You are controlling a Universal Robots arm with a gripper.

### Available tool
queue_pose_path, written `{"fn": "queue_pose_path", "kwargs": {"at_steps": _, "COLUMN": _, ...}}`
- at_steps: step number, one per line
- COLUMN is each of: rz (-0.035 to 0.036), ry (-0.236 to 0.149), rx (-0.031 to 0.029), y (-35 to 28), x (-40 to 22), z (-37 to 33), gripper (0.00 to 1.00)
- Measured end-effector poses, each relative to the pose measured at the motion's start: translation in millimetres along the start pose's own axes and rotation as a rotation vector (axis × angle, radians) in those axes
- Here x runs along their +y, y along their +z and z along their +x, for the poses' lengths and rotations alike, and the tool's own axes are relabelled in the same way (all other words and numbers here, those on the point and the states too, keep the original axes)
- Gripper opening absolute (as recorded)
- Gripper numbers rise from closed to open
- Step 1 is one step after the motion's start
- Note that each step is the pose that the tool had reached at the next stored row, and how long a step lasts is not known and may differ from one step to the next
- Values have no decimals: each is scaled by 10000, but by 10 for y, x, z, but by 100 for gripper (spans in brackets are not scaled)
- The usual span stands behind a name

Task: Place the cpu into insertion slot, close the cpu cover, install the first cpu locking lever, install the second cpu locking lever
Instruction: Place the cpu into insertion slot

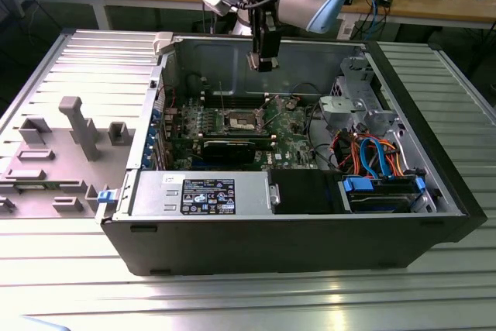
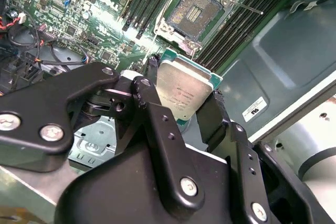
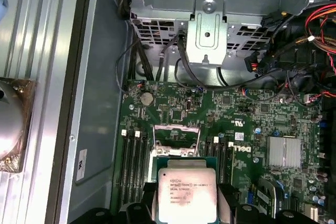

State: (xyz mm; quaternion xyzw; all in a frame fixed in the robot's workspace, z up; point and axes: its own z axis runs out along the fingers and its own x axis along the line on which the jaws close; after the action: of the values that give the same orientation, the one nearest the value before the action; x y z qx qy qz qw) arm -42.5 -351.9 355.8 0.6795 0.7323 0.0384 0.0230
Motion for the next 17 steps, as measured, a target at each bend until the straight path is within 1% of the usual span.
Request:
{"fn": "queue_pose_path", "kwargs": {"at_steps": 1, "rz": -9, "ry": 477, "rx": -42, "y": 5, "x": -1, "z": 0, "gripper": 54}}
{"fn": "queue_pose_path", "kwargs": {"at_steps": 15, "rz": -9, "ry": 492, "rx": -44, "y": 5, "x": -1, "z": 0, "gripper": 54}}
{"fn": "queue_pose_path", "kwargs": {"at_steps": 16, "rz": -11, "ry": 545, "rx": -47, "y": 9, "x": -3, "z": 1, "gripper": 54}}
{"fn": "queue_pose_path", "kwargs": {"at_steps": 17, "rz": -11, "ry": 704, "rx": -62, "y": 21, "x": -5, "z": 1, "gripper": 54}}
